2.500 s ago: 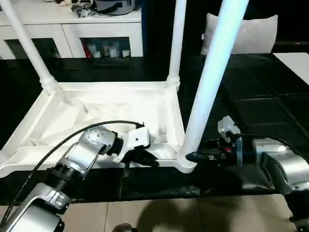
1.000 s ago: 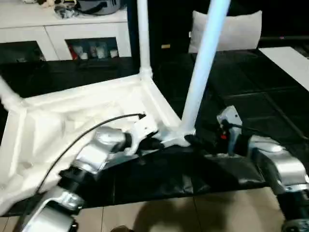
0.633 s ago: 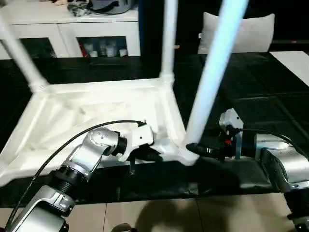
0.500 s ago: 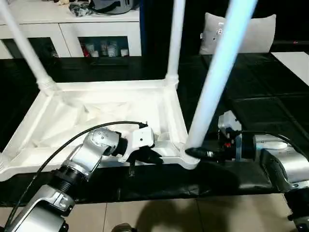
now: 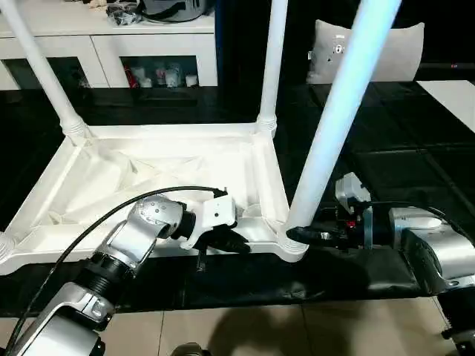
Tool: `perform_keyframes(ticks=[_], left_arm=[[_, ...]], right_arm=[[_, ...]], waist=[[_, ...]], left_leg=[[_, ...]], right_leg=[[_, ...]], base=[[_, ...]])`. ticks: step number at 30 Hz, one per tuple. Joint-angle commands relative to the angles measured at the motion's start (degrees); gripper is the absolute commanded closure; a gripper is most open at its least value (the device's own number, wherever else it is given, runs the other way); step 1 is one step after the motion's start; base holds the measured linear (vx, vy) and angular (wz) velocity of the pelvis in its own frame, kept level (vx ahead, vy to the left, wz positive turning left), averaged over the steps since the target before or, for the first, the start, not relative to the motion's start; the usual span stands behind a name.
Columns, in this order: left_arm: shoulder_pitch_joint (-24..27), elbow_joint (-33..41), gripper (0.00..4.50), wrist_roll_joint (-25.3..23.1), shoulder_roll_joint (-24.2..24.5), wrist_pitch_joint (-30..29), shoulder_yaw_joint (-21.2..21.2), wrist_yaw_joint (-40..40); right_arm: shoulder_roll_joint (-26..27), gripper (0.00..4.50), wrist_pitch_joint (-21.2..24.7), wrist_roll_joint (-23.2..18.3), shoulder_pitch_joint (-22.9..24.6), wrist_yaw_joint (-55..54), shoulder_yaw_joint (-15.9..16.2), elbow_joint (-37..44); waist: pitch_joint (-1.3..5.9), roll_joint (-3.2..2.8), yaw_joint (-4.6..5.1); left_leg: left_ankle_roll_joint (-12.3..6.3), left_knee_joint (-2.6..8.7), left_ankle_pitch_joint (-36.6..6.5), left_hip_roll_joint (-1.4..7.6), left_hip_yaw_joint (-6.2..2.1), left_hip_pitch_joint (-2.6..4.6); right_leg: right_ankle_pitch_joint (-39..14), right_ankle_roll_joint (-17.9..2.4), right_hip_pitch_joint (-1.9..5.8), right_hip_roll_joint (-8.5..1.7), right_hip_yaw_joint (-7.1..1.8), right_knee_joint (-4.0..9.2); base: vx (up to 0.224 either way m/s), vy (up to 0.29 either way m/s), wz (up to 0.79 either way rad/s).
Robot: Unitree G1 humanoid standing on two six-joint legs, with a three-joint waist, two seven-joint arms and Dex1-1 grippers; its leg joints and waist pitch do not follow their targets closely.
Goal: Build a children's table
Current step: Rotate leg to tighten
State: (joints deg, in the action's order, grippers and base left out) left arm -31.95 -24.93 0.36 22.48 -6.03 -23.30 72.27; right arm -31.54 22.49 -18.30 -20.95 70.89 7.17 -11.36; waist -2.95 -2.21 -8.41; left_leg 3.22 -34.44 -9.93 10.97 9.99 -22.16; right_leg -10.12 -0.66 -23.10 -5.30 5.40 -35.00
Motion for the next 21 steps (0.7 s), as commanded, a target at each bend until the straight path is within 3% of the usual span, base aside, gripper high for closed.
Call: perform_keyframes(ticks=[1,6,8,11,12,15,19,21], left_arm=[[0.0,2.3,4.5,1.1,-1.3,-2.1,0.4,-0.6],[0.0,2.6,4.5,0.5,-4.0,-7.3,2.3,-7.4],[-1.0,1.6,4.5,0.1,-7.6,-11.4,5.4,-16.5],[-2.0,0.5,4.5,-0.2,-10.5,-14.6,7.7,-23.3],[-2.4,0.1,4.5,-0.3,-12.0,-15.5,8.9,-26.4],[-3.4,-0.4,4.5,-0.1,-15.3,-17.3,10.8,-31.9],[-4.0,-0.7,4.5,-0.3,-16.5,-17.1,10.6,-32.7],[-4.1,-0.6,4.5,-0.4,-16.4,-16.8,10.3,-32.3]], right_arm=[[2.0,2.54,3.4,-1.4,-0.3,-3.5,-0.7,1.8],[7.0,2.54,5.1,1.8,-2.4,-16.8,-3.3,-0.7],[11.7,2.55,8.8,5.7,-5.4,-32.3,-6.6,-5.9],[14.1,2.55,8.5,7.9,-6.6,-40.6,-8.4,-8.2],[15.1,2.55,8.3,8.3,-6.8,-43.1,-8.9,-8.6],[17.0,2.55,6.1,8.6,-6.9,-45.0,-8.9,-8.3],[17.8,2.55,4.0,6.8,-6.6,-42.7,-9.0,-7.6],[17.8,1.87,3.8,6.2,-6.5,-42.0,-9.2,-7.3]], waist=[[4.1,1.25,0.35],[3.79,1.29,1.22],[3.6,1.34,2.53],[3.72,1.29,3.63],[3.85,1.11,3.68],[4.21,1.55,3.64],[4.48,1.28,2.91],[4.53,1.17,2.84]], left_leg=[[-3.24,3.87,-9.5,2.39,-0.47,0.9],[-0.98,4.26,-12.7,2.1,-0.69,1.06],[0.24,4.38,-14.0,1.94,-0.8,1.08],[1.03,4.34,-14.1,1.76,-0.99,0.91],[0.65,4.23,-13.6,1.75,-0.88,1.0],[-1.26,3.8,-9.9,1.49,-0.48,0.57],[-3.61,3.53,-6.1,1.54,-0.38,0.47],[-4.1,3.5,-5.5,1.65,-0.44,0.5]], right_leg=[[-15.4,-10.3,2.81,-3.68,-2.89,4.28],[-21.8,-8.6,2.66,-3.76,-2.66,4.98],[-23.7,-8.1,2.58,-3.56,-2.57,5.19],[-24.8,-7.2,2.8,-3.73,-2.35,5.43],[-23.2,-7.2,2.73,-3.63,-2.52,5.52],[-16.0,-8.6,3.03,-3.39,-2.76,4.91],[-10.4,-10.0,3.2,-3.19,-2.71,4.32],[-8.5,-10.8,3.21,-3.19,-2.69,4.06]], base=[[0.0,0.0,0.0],[0.0,0.0,0.0],[0.0,0.0,0.0],[0.0,0.0,0.0],[0.0,0.0,0.0],[0.0,0.0,0.0],[0.0,0.0,0.0],[0.0,0.0,0.0]])
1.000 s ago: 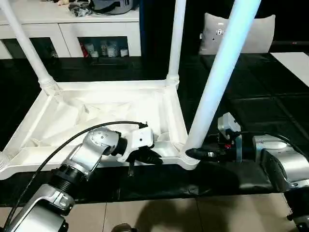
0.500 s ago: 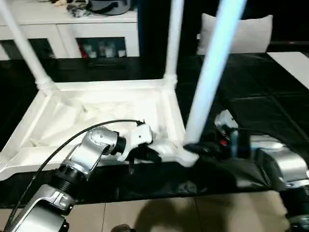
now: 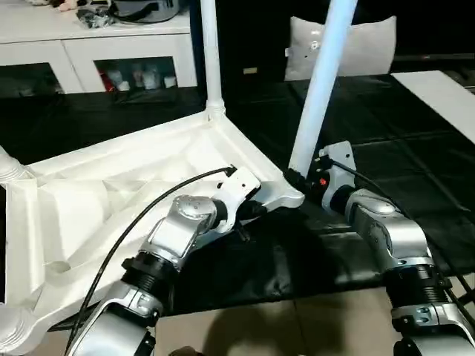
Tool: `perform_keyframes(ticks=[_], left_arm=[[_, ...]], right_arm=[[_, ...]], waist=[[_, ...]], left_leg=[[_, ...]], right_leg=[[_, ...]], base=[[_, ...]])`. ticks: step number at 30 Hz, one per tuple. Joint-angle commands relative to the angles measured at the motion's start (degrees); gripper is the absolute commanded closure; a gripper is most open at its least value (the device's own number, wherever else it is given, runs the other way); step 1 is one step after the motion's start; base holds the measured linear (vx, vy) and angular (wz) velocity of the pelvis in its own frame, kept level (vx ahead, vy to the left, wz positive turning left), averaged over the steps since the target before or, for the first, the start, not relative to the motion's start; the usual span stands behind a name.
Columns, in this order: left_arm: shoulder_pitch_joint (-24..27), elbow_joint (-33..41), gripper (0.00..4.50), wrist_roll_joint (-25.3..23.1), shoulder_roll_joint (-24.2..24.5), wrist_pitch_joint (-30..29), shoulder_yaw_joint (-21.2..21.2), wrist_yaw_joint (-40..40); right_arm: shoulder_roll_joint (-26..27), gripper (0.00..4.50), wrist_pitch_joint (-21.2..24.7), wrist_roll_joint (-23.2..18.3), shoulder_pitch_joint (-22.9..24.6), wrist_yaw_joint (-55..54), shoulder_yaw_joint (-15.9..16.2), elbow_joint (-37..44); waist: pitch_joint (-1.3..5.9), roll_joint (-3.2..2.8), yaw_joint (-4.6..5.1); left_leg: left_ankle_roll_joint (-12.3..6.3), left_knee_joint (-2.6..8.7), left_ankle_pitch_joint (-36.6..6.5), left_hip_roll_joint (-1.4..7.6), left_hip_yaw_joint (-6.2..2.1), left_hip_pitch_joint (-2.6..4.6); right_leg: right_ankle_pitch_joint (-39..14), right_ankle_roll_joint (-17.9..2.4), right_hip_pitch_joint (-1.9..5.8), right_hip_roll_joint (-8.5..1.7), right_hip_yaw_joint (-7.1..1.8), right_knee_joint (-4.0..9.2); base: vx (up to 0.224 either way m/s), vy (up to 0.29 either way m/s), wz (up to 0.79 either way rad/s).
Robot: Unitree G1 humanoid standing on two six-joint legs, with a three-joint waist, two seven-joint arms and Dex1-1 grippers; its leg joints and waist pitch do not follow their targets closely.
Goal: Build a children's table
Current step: Rotate leg to tighten
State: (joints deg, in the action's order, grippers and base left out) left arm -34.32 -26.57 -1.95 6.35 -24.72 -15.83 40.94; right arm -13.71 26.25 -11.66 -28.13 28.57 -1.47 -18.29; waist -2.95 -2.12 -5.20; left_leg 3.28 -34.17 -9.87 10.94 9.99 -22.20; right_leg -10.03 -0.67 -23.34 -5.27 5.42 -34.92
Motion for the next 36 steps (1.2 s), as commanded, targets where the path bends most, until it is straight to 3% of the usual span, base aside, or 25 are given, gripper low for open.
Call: perform_keyframes(ticks=[1,2,5,10,16,21,28,30,36], left_arm=[[-1.6,1.2,4.5,1.8,0.1,2.6,2.5,-0.2],[-1.5,1.5,4.5,1.6,0.4,3.0,2.2,0.3],[-0.9,2.4,4.5,0.8,2.0,4.4,0.7,2.3],[-0.4,2.4,4.5,0.4,5.4,7.3,-1.2,7.0],[-0.1,1.7,4.5,0.7,9.0,11.2,-2.9,14.0],[-0.1,1.6,4.5,0.8,12.0,13.8,-5.3,20.5],[0.7,2.6,4.5,1.6,15.0,17.9,-7.4,28.6],[0.8,3.0,4.5,2.0,15.4,18.1,-7.6,29.9],[1.3,4.9,4.5,3.4,15.8,17.3,-8.2,33.4]], right_arm=[[-0.1,1.85,0.2,-0.6,1.0,0.7,-0.5,0.1],[-0.1,1.81,0.4,-0.4,1.3,0.7,-0.5,0.4],[-1.0,1.59,0.3,-1.2,2.4,1.8,-0.2,1.7],[-5.2,1.03,-2.5,-1.3,3.2,7.4,0.3,1.5],[-11.2,0.6,-3.8,-2.7,4.2,19.7,2.3,3.4],[-15.8,0.09,-5.0,-3.1,4.5,28.1,4.9,4.2],[-19.0,0.47,-5.6,-4.8,4.7,38.8,7.8,4.4],[-19.6,0.9,-4.9,-5.1,4.8,40.8,8.6,4.7],[-19.3,1.39,-3.4,-6.4,4.9,43.7,9.7,5.4]], waist=[[4.47,1.09,-0.32],[4.45,0.65,-0.35],[4.24,0.97,-0.25],[4.18,0.83,-0.18],[4.27,0.82,-0.46],[4.14,0.77,-1.19],[4.05,1.01,-2.35],[4.08,1.03,-2.68],[4.16,1.07,-2.94]], left_leg=[[-4.33,3.26,-5.7,1.72,-0.44,0.57],[-4.27,3.27,-6.0,1.74,-0.5,0.6],[-3.57,3.46,-8.5,1.66,-0.45,0.66],[-2.96,3.53,-9.7,1.72,-0.51,0.66],[-3.98,3.35,-8.7,1.9,-0.47,0.69],[-4.32,3.35,-9.6,2.15,-0.41,0.88],[-3.84,3.5,-11.4,2.45,-0.44,1.08],[-3.6,3.5,-11.3,2.51,-0.43,1.23],[-3.49,3.49,-10.6,2.51,-0.45,1.1]], right_leg=[[-8.4,-11.2,3.46,-3.21,-2.7,3.98],[-8.5,-11.3,3.45,-3.28,-2.7,3.96],[-11.9,-10.5,3.58,-3.37,-2.67,4.49],[-13.9,-9.6,3.53,-3.37,-2.68,4.65],[-10.7,-10.9,3.54,-3.33,-2.72,4.21],[-12.3,-11.3,3.31,-3.49,-2.77,4.27],[-14.7,-11.1,3.15,-3.64,-2.82,4.28],[-15.6,-10.8,3.04,-3.74,-2.88,4.32],[-15.0,-11.0,3.04,-3.76,-2.88,4.18]], base=[[0.0,0.0,0.0],[0.0,0.0,0.0],[0.0,0.0,0.0],[0.0,0.0,0.0],[0.0,0.0,0.0],[0.0,0.0,0.0],[0.0,0.0,0.0],[0.0,0.0,0.0],[0.0,0.0,0.0]])
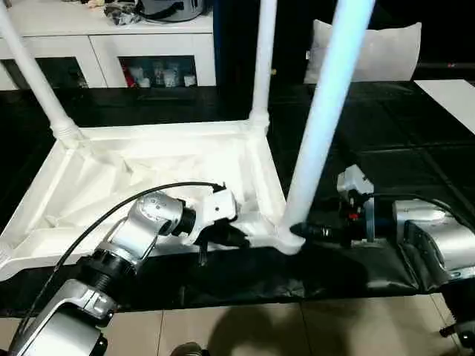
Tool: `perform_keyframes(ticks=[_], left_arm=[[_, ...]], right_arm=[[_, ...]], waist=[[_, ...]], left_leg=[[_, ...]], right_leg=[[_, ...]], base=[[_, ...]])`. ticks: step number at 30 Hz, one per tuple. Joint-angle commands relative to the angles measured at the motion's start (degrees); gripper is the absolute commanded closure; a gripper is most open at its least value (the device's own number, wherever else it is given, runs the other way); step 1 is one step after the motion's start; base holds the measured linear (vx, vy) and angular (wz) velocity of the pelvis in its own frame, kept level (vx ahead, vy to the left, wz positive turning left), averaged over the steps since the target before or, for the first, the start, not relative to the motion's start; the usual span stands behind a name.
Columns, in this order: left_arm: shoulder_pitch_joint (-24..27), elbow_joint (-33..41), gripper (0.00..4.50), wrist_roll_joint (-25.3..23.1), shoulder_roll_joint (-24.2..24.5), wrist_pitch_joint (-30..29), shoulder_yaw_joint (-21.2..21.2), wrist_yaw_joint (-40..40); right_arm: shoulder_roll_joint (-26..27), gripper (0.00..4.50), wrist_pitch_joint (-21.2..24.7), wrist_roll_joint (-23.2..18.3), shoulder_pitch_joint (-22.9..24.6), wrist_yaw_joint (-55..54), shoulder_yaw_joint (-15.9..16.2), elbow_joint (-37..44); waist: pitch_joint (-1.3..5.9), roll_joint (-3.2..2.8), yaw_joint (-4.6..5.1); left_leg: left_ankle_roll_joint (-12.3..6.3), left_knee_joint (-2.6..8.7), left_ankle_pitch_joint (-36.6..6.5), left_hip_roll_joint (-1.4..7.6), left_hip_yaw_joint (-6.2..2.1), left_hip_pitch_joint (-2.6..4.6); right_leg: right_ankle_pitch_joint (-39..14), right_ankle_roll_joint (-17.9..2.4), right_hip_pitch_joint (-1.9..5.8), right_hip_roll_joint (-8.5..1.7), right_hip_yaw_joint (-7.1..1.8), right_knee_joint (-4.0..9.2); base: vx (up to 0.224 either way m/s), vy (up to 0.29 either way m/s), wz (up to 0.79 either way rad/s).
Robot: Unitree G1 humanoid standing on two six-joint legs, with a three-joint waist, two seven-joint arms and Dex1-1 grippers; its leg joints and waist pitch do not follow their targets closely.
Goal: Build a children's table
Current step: Rotate leg to tighten
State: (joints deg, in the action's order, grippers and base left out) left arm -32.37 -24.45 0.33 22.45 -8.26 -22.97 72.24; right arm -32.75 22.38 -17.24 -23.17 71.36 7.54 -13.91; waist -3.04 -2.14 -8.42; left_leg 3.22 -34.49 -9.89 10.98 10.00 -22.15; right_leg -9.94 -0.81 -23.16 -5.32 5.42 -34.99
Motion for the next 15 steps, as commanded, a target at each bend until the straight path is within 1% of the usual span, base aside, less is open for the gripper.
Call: perform_keyframes(ticks=[1,2,3,4,7,8,9,10,14,15], left_arm=[[-0.7,2.7,4.5,1.2,-0.4,0.9,-1.1,2.1],[-0.7,2.6,4.5,1.2,-0.4,1.0,-1.1,2.1],[-0.8,2.3,4.5,1.1,-0.5,1.3,-1.2,2.1],[-0.8,2.2,4.5,1.1,-0.6,1.4,-1.2,2.1],[-0.9,1.8,4.5,0.9,-0.6,1.5,-1.2,2.2],[-1.0,1.8,4.5,0.9,-0.6,1.5,-1.1,2.2],[-1.0,1.7,4.5,0.8,-0.7,1.4,-1.1,2.2],[-1.0,1.8,4.5,0.8,-0.6,1.3,-1.0,2.3],[-0.8,1.8,4.5,1.1,-0.9,0.5,-0.6,2.1],[-0.7,1.8,4.5,1.2,-1.0,-0.1,-0.4,1.5]], right_arm=[[-0.2,1.46,0.6,-0.9,-0.1,1.1,0.8,1.0],[-0.1,1.6,0.8,-1.0,-0.1,1.3,0.9,0.9],[-0.1,1.6,0.9,-1.0,-0.1,1.5,1.1,0.8],[0.0,1.73,1.0,-1.0,-0.2,1.6,1.2,0.7],[0.1,1.94,1.5,-1.2,-0.2,2.0,1.5,0.9],[0.1,1.94,1.6,-1.2,-0.2,2.1,1.5,1.0],[0.1,2.16,1.8,-1.2,-0.1,2.3,1.5,1.1],[0.1,2.23,2.0,-1.4,-0.1,2.5,1.5,1.2],[-0.2,2.44,3.2,-2.5,0.8,2.7,1.5,2.3],[0.3,2.46,3.9,-3.0,1.1,1.8,0.9,3.0]], waist=[[4.25,1.06,0.31],[4.25,1.06,0.31],[4.2,1.06,0.32],[4.15,1.17,0.33],[4.16,1.17,0.32],[4.16,1.17,0.32],[4.2,1.17,0.29],[4.22,1.24,0.32],[4.26,1.32,0.29],[4.2,1.3,0.28]], left_leg=[[-3.48,3.78,-10.4,2.44,-0.47,0.99],[-3.48,3.78,-10.4,2.44,-0.47,0.99],[-3.35,3.81,-10.7,2.41,-0.47,1.02],[-3.22,3.84,-10.9,2.35,-0.45,1.02],[-3.01,3.86,-11.0,2.37,-0.5,0.99],[-3.01,3.86,-11.0,2.37,-0.5,0.99],[-3.05,3.84,-10.6,2.36,-0.51,0.99],[-3.07,3.85,-10.4,2.37,-0.51,0.98],[-3.27,3.8,-9.8,2.4,-0.49,0.94],[-3.27,3.8,-10.0,2.38,-0.43,0.99]], right_leg=[[-14.8,-10.9,2.87,-3.63,-2.87,4.22],[-14.8,-10.9,2.87,-3.63,-2.87,4.22],[-15.5,-10.7,2.84,-3.65,-2.86,4.35],[-16.2,-10.5,2.86,-3.63,-2.85,4.44],[-17.5,-9.8,2.87,-3.72,-2.86,4.55],[-17.5,-9.8,2.87,-3.72,-2.86,4.55],[-17.2,-9.8,2.86,-3.67,-2.84,4.53],[-16.9,-9.8,2.86,-3.62,-2.83,4.46],[-15.9,-10.0,2.88,-3.64,-2.87,4.32],[-16.3,-10.0,2.83,-3.63,-2.89,4.44]], base=[[0.0,0.0,0.0],[0.0,0.0,0.0],[0.0,0.0,0.0],[0.0,0.0,0.0],[0.0,0.0,0.0],[0.0,0.0,0.0],[0.0,0.0,0.0],[0.0,0.0,0.0],[0.0,0.0,0.0],[0.0,0.0,0.0]])
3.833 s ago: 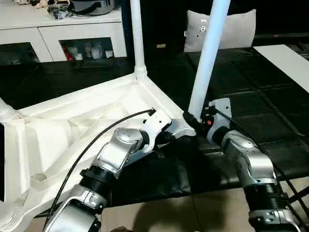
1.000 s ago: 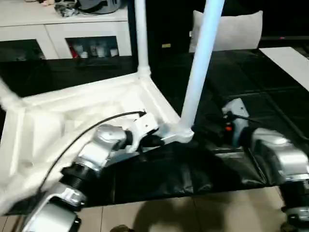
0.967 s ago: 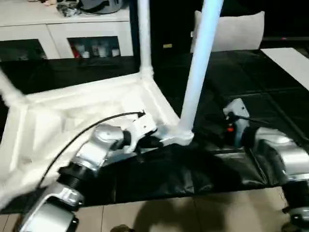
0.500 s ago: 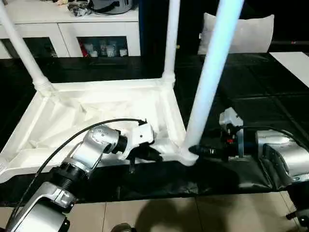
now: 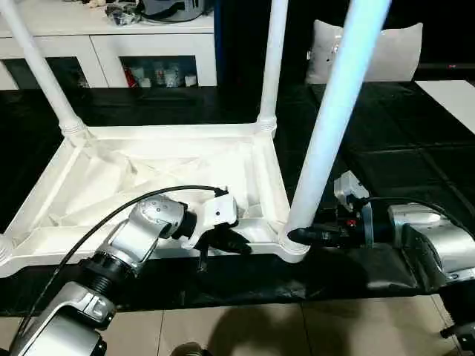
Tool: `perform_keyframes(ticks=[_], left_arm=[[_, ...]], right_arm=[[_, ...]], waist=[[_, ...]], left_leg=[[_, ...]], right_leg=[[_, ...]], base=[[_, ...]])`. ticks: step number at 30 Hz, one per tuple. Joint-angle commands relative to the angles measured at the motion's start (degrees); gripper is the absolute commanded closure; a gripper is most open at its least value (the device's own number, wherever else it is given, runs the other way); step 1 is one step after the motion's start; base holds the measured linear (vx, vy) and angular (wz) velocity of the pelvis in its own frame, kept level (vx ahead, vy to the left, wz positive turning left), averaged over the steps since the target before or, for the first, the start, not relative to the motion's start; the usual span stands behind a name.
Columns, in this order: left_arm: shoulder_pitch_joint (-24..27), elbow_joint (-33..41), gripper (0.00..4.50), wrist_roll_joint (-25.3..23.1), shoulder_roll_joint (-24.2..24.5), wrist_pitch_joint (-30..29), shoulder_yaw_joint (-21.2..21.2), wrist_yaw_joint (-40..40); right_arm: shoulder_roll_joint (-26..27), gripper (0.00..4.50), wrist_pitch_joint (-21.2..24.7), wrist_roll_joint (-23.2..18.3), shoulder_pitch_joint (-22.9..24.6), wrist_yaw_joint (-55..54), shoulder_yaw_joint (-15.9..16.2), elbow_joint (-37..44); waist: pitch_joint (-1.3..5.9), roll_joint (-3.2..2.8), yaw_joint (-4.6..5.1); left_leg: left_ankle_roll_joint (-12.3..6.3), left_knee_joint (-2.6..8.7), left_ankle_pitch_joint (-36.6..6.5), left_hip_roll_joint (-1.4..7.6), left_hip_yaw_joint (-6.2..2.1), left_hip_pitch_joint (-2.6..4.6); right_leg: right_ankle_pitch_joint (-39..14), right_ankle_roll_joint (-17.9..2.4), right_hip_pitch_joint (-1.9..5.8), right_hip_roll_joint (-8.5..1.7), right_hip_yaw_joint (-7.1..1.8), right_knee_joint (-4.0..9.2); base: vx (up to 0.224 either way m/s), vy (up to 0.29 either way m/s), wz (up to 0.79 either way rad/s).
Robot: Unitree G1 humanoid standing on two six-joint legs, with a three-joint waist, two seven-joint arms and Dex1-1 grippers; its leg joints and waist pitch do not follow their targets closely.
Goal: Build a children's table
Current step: Rotate leg to tighten
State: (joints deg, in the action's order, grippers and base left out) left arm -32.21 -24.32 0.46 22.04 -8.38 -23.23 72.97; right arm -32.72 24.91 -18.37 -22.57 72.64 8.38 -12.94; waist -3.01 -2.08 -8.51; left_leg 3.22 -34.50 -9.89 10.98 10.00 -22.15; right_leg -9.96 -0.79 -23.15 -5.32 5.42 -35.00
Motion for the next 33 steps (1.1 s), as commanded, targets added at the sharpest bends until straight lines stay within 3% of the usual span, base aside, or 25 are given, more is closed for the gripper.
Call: perform_keyframes(ticks=[1,5,8,9,11,12,14,17,18,22,26,28,31,33], left_arm=[[-0.8,1.7,4.5,0.9,-1.0,-1.3,0.2,-0.7],[-1.2,1.1,4.5,0.1,-3.2,-6.2,1.8,-7.1],[-1.2,1.1,4.5,-0.3,-5.0,-9.3,2.9,-11.0],[-1.4,1.3,4.5,-0.6,-7.1,-11.9,3.8,-14.8],[-1.6,1.3,4.5,-0.7,-8.4,-13.4,4.6,-17.3],[-2.5,0.4,4.5,-0.6,-10.5,-14.2,6.0,-21.1],[-3.6,-0.5,4.5,-0.5,-13.2,-15.3,7.9,-26.4],[-3.9,-0.2,4.5,-0.1,-14.7,-14.9,8.9,-28.6],[-3.9,0.3,4.5,0.2,-15.4,-15.0,9.3,-29.7],[-3.8,0.9,4.5,-0.9,-15.0,-15.0,8.6,-28.9],[-3.4,0.8,4.5,-1.2,-14.2,-14.3,8.4,-28.9],[-2.9,1.2,4.5,-1.1,-13.3,-13.5,8.0,-27.7],[-2.3,1.8,4.5,-1.0,-12.1,-12.6,7.4,-25.6],[-2.1,1.9,4.5,-1.0,-11.4,-12.3,7.2,-24.5]], right_arm=[[1.2,2.46,2.5,-2.1,0.7,-1.9,-0.8,2.8],[4.6,2.48,4.1,-0.4,1.0,-10.7,-2.3,4.4],[8.0,2.5,5.6,1.8,0.3,-19.2,-3.7,3.9],[11.2,2.51,7.3,3.7,-0.9,-26.8,-5.1,2.0],[13.0,2.52,8.2,4.7,-1.6,-31.0,-5.9,1.1],[15.5,2.52,8.5,5.8,-2.8,-37.3,-7.8,-0.8],[18.4,2.52,8.1,6.4,-4.1,-44.5,-10.3,-2.5],[19.6,2.52,5.7,5.5,-4.3,-44.9,-11.0,-1.7],[20.2,1.97,4.5,5.1,-4.2,-44.6,-11.0,-0.9],[20.1,1.64,5.8,4.7,-2.8,-42.0,-10.5,1.0],[19.8,1.18,4.8,3.9,-2.4,-42.0,-10.8,1.2],[18.5,0.97,3.3,4.0,-2.1,-40.5,-10.5,0.9],[16.6,0.89,1.8,4.4,-1.8,-37.5,-10.1,0.8],[14.9,0.56,1.1,4.3,-1.6,-34.8,-9.8,1.0]], waist=[[4.18,1.27,0.33],[3.93,1.29,0.8],[3.76,1.37,1.18],[3.77,1.29,1.6],[3.72,1.36,2.68],[3.8,0.72,3.18],[3.93,0.99,3.69],[4.24,1.0,3.87],[4.48,1.07,3.79],[4.71,0.79,3.36],[4.49,0.72,3.28],[4.29,1.09,3.22],[4.21,1.06,3.23],[4.21,1.06,3.25]], left_leg=[[-3.21,3.84,-9.9,2.37,-0.47,0.96],[-2.07,4.05,-11.3,2.23,-0.57,1.02],[-1.11,4.19,-13.0,1.97,-0.66,1.13],[-0.61,4.34,-13.2,2.05,-0.75,1.2],[0.3,4.41,-13.7,1.84,-0.84,1.05],[0.46,4.34,-14.3,1.66,-0.87,0.96],[0.46,4.21,-13.5,1.55,-0.84,0.96],[-0.71,4.0,-11.2,1.51,-0.75,0.54],[-1.86,3.76,-8.5,1.49,-0.6,0.39],[-4.6,3.44,-4.3,1.51,-0.48,0.29],[-4.37,3.62,-6.3,1.68,-0.43,0.61],[-3.51,3.75,-8.3,1.69,-0.37,0.73],[-3.09,3.84,-8.9,1.68,-0.45,0.67],[-3.07,3.84,-8.9,1.72,-0.44,0.67]], right_leg=[[-16.4,-9.9,2.84,-3.61,-2.88,4.4],[-19.6,-9.0,2.75,-3.71,-2.78,4.77],[-24.5,-7.2,2.69,-3.78,-2.63,5.47],[-24.6,-6.9,2.54,-3.67,-2.64,5.46],[-24.8,-7.0,2.62,-3.55,-2.44,5.44],[-24.9,-6.6,2.68,-3.52,-2.44,5.71],[-23.0,-7.1,2.63,-3.48,-2.49,5.63],[-18.6,-7.6,3.06,-3.4,-2.57,5.26],[-12.9,-8.9,3.19,-3.18,-2.65,4.6],[-5.4,-11.4,3.44,-3.08,-2.68,3.79],[-7.8,-11.7,3.38,-3.16,-2.68,4.08],[-11.5,-10.7,3.34,-3.27,-2.68,4.54],[-13.9,-9.4,3.34,-3.3,-2.68,4.7],[-14.1,-9.3,3.26,-3.32,-2.71,4.72]], base=[[0.0,0.0,0.0],[0.0,0.0,0.0],[0.0,0.0,0.0],[0.0,0.0,0.0],[0.0,0.0,0.0],[0.0,0.0,0.0],[0.0,0.0,0.0],[0.0,0.0,0.0],[0.0,0.0,0.0],[0.0,0.0,0.0],[0.0,0.0,0.0],[0.0,0.0,0.0],[0.0,0.0,0.0],[0.0,0.0,0.0]])
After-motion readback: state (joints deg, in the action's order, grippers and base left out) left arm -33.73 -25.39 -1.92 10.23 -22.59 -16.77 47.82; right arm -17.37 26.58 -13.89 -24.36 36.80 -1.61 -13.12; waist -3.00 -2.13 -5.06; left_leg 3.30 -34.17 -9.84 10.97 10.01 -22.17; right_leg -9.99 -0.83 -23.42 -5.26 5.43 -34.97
